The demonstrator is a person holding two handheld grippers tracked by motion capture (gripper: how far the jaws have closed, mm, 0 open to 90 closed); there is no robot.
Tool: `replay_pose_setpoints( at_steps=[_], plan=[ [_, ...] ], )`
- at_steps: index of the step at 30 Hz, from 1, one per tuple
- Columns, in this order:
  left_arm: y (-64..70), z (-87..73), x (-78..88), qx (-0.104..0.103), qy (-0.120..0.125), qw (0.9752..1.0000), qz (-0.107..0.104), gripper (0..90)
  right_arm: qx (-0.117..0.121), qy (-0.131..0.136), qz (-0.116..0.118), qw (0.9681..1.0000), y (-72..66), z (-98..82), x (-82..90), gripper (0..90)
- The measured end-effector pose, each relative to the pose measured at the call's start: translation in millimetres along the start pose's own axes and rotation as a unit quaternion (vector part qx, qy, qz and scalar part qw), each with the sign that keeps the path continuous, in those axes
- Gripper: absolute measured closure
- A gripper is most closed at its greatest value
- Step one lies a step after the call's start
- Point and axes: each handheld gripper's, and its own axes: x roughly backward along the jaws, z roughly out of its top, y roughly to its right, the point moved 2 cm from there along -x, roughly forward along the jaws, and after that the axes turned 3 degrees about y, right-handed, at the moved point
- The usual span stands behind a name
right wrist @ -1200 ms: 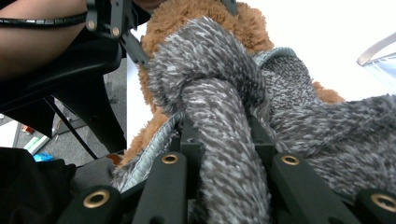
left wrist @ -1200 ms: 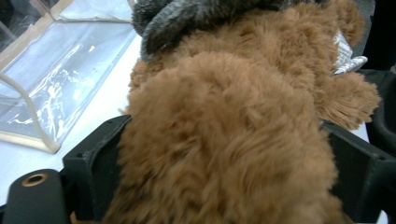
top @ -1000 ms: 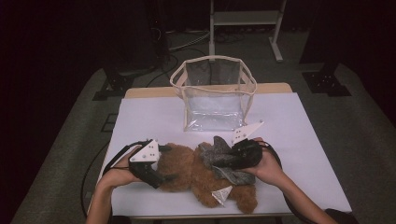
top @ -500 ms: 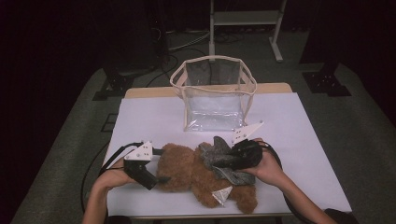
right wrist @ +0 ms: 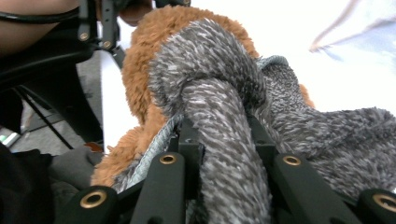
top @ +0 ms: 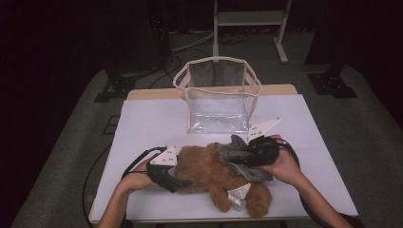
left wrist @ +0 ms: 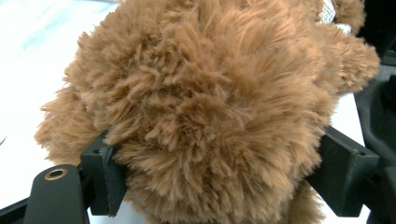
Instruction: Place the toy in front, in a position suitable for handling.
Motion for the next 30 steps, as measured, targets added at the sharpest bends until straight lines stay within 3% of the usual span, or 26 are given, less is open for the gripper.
replay_pose_setpoints(
  at_steps=[2,4,7,13,15,21,23,30],
  plan=[
    [1.9,12.4,-18.7,0.002,0.005,1.0,0.0,18.2,-0.006,0.001,-0.012,0.9999,3.7,-4.3,9.1,72.5],
    [2.5,15.3,-22.9,0.004,0.005,1.0,0.0,18.1,-0.01,0.001,-0.022,0.9997,7.1,-8.4,18.5,72.6],
    [8.0,30.7,-44.2,-0.009,0.001,0.9999,-0.005,18.1,-0.006,-0.002,-0.041,0.9991,8.1,-11.7,27.8,72.5],
    [19.0,47.2,-67.3,-0.029,-0.002,0.9995,-0.012,18.0,0.005,-0.008,-0.033,0.9994,0.1,-8.3,18.2,72.2],
    [18.7,47.4,-67.1,-0.033,-0.005,0.9994,-0.009,17.9,0.007,-0.013,-0.034,0.9993,-0.3,-8.6,15.6,72.2],
    [9.7,44.4,-49.2,-0.022,0.018,0.9995,-0.01,17.8,-0.009,-0.01,-0.024,0.9996,6.5,-19.5,23.8,73.0],
    [10.4,43.1,-48.9,-0.025,0.021,0.9994,-0.012,21.7,-0.017,-0.007,-0.02,0.9996,7.8,-20.1,24.8,73.0],
    [19.1,46.2,-52.4,-0.047,0.012,0.9988,0.0,25.9,-0.015,-0.011,-0.01,0.9998,7.6,-1.3,12.3,73.0]
  ],
)
